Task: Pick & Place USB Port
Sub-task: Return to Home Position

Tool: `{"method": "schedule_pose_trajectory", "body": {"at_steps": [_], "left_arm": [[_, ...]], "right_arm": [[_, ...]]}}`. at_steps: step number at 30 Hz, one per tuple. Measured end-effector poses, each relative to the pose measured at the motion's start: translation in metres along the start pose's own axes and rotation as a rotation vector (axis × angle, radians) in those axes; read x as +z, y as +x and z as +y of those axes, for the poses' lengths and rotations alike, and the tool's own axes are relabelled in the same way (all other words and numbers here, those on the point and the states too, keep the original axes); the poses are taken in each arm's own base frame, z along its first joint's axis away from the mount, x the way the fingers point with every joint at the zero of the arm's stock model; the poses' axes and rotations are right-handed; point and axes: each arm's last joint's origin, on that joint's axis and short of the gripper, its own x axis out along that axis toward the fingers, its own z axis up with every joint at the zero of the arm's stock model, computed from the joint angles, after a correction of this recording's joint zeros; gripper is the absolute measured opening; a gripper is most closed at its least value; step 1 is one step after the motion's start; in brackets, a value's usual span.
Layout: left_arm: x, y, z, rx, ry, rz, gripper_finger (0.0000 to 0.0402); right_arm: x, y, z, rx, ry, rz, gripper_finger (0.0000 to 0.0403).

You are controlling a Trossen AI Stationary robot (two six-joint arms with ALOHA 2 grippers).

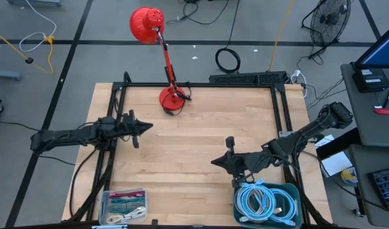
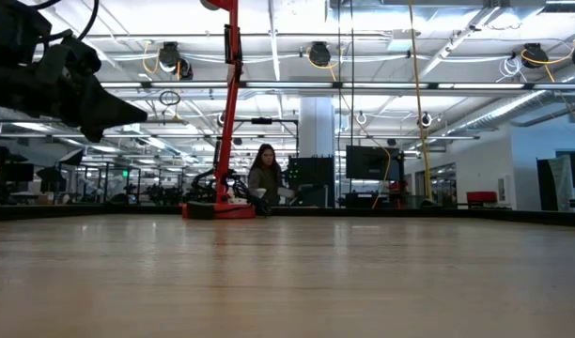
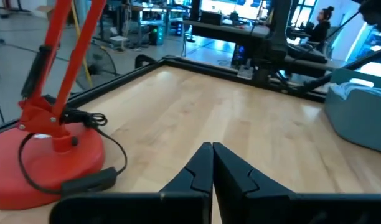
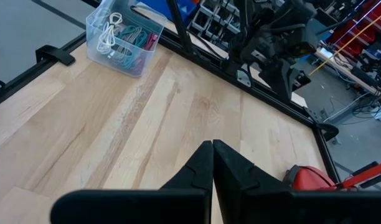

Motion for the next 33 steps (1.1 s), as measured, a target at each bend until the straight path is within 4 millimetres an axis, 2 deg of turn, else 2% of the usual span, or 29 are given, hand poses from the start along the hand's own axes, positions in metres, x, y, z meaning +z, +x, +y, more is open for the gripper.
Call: {"method": "schedule_pose_trajectory", "body": {"at_steps": [8,14,25,33], "left_arm": [[0.002,0.0,-0.002,0.009,-0.003,-0.026,0.0002],[0.004,-0.001,-0.004,0.011,0.027,-0.044,0.0021],[-0.011,0.007,-0.002,0.027,0.01,0.131,0.0003],[-0.017,0.011,0.0,0.091,0.0,0.18,0.0029]], "right_arm": [[-0.001,0.0,0.0,0.002,0.001,0.008,0.0],[-0.001,0.0,0.0,0.003,0.008,0.008,0.0],[-0.001,0.0,0.0,0.003,0.007,0.009,0.0],[-0.001,-0.001,0.001,0.006,0.005,0.007,0.0]]}}
